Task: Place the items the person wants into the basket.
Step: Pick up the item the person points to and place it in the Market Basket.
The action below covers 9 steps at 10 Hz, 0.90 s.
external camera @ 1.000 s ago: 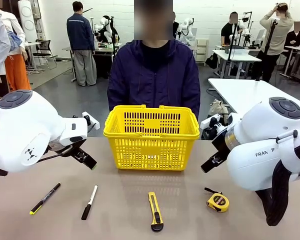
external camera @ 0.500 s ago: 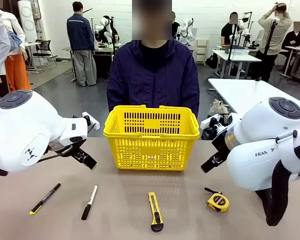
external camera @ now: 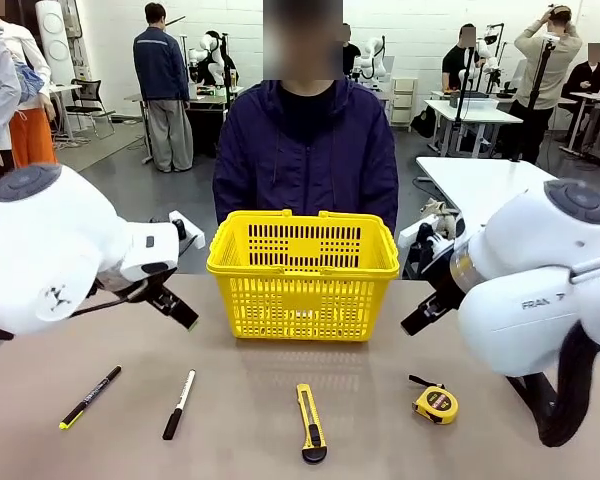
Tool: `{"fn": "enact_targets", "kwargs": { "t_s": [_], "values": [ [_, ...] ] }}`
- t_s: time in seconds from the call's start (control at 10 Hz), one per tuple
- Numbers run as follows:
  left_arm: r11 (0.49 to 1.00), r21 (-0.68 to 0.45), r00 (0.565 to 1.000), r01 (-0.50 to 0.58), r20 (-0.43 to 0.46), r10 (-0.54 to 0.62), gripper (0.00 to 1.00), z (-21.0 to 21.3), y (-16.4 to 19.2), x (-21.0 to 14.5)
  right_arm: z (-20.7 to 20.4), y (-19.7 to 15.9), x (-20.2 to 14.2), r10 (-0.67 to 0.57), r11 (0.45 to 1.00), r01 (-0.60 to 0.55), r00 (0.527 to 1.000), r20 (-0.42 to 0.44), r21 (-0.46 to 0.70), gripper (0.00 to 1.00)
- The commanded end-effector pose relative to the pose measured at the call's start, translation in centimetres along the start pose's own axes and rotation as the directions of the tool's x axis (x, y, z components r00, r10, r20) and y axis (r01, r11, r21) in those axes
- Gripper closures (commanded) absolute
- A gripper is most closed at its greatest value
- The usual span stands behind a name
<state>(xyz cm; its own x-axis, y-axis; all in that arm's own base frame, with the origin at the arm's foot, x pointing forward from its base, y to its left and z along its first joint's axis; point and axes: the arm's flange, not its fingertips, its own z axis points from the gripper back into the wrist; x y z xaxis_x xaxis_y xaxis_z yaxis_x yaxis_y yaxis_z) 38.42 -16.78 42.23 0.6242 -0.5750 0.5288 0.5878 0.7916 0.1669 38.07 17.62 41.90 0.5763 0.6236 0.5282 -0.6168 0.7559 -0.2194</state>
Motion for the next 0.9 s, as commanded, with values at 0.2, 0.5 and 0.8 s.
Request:
{"fn": "enact_targets", "kwargs": {
  "t_s": [0.2,0.5,0.8],
  "values": [
    [0.996,0.053,0.995,0.065,0.075,-0.069,0.00,13.7,-0.4,1.9,13.9,3.2,1.7,0.106,0.989,-0.110,0.993,-0.049,-0.100,0.00],
    [0.993,0.063,0.991,0.100,0.086,-0.105,0.00,18.5,-0.2,4.5,21.4,3.5,5.3,0.078,0.985,-0.080,0.997,-0.022,-0.153,0.00],
    [0.996,0.060,0.991,0.072,0.107,-0.078,0.00,19.6,-0.5,4.3,23.2,3.4,4.7,0.101,0.985,-0.100,0.995,-0.002,-0.142,0.00]
  ]
}}
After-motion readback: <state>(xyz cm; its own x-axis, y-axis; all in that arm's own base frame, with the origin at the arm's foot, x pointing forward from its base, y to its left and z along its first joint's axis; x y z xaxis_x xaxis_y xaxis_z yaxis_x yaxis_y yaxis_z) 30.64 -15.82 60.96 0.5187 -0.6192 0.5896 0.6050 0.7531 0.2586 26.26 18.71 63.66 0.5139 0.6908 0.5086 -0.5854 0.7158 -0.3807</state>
